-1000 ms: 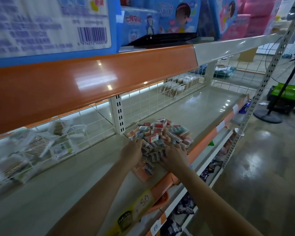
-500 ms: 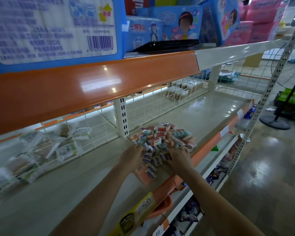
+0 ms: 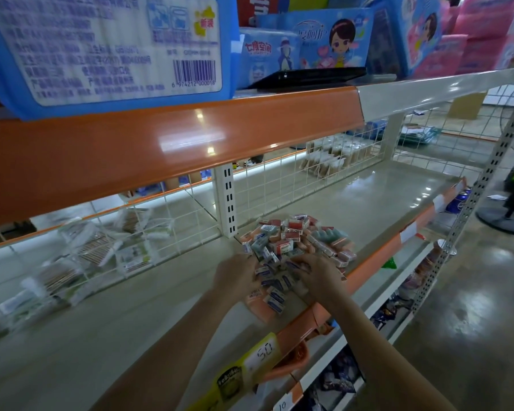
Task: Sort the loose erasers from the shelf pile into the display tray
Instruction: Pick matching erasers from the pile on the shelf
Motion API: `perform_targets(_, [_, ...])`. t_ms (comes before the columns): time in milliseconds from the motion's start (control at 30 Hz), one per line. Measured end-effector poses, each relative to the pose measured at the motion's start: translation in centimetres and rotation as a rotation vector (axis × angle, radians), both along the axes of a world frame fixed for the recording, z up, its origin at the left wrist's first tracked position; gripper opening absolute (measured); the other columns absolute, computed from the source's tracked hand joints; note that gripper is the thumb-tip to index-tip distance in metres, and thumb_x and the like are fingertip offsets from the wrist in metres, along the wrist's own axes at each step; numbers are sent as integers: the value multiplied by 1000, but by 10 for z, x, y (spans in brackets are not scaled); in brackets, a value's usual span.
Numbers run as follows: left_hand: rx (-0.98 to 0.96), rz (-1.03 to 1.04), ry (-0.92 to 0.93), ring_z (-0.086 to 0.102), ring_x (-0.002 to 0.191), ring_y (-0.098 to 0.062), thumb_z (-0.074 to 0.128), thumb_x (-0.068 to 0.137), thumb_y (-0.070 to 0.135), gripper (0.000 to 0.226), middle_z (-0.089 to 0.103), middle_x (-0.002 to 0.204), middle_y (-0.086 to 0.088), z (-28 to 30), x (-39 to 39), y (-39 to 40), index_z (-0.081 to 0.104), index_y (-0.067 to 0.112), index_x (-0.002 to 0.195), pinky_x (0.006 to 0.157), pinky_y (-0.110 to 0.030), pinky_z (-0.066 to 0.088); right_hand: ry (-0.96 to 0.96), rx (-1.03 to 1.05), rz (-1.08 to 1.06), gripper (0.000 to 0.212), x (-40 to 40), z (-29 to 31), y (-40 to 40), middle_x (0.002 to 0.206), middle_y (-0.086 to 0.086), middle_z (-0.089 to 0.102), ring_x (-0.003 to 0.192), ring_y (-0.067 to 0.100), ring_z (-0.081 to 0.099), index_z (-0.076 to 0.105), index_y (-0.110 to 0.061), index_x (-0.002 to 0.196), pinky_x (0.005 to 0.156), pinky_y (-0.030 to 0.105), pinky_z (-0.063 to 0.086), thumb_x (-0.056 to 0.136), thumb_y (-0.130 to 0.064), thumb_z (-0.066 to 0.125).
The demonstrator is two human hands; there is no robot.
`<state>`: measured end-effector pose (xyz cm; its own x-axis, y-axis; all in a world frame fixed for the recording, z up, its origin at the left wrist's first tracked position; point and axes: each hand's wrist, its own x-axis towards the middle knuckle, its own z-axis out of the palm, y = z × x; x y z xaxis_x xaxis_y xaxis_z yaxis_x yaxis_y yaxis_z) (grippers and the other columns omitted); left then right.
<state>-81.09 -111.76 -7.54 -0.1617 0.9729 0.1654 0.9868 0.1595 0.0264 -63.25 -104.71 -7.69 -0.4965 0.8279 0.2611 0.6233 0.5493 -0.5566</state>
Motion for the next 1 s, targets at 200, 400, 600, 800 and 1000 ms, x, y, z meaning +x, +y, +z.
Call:
perform_targets(200, [144, 46, -51, 50, 105, -13, 51, 86, 39, 30, 57, 111, 6, 7, -14, -25, 52, 21, 110, 74, -28, 42, 128, -29, 134, 28, -17, -6, -11, 109, 4, 67, 92, 9, 58, 65, -11, 115, 77, 11, 41, 86, -12, 64])
perform_targets(400, [212, 156, -116, 52, 98, -11, 56, 83, 36, 25, 59, 103, 10, 14, -44, -83, 54, 25, 105, 70, -23, 35, 253, -124, 291, 24, -56, -5, -38, 101, -4, 66, 89, 8, 62, 69, -14, 107, 80, 16, 50, 85, -7, 64])
perform_targets(600, [265, 279, -213, 41, 76, -3, 58, 80, 35, 21, 54, 88, 15, 23, -72, -162, 59, 27, 100, 65, -22, 33, 355, -130, 501, 22, -109, 4, -85, 97, 1, 66, 87, 10, 62, 70, -11, 98, 79, 17, 50, 81, 3, 65])
perform_targets(800, [376, 444, -210, 42, 66, 2, 68, 76, 21, 18, 42, 73, 27, 33, -91, -250, 63, 23, 93, 61, -9, 31, 386, -117, 726, 26, -156, 19, -147, 96, -9, 63, 88, 6, 61, 71, -13, 100, 83, 11, 48, 80, 3, 67])
perform_targets(1000, [445, 571, -201, 45, 72, 2, 70, 77, 20, 22, 43, 76, 27, 43, -102, -340, 67, 21, 99, 62, -2, 29, 395, -179, 902, 25, -194, 28, -219, 97, -6, 64, 91, 4, 61, 70, -13, 100, 84, 13, 50, 81, 2, 67])
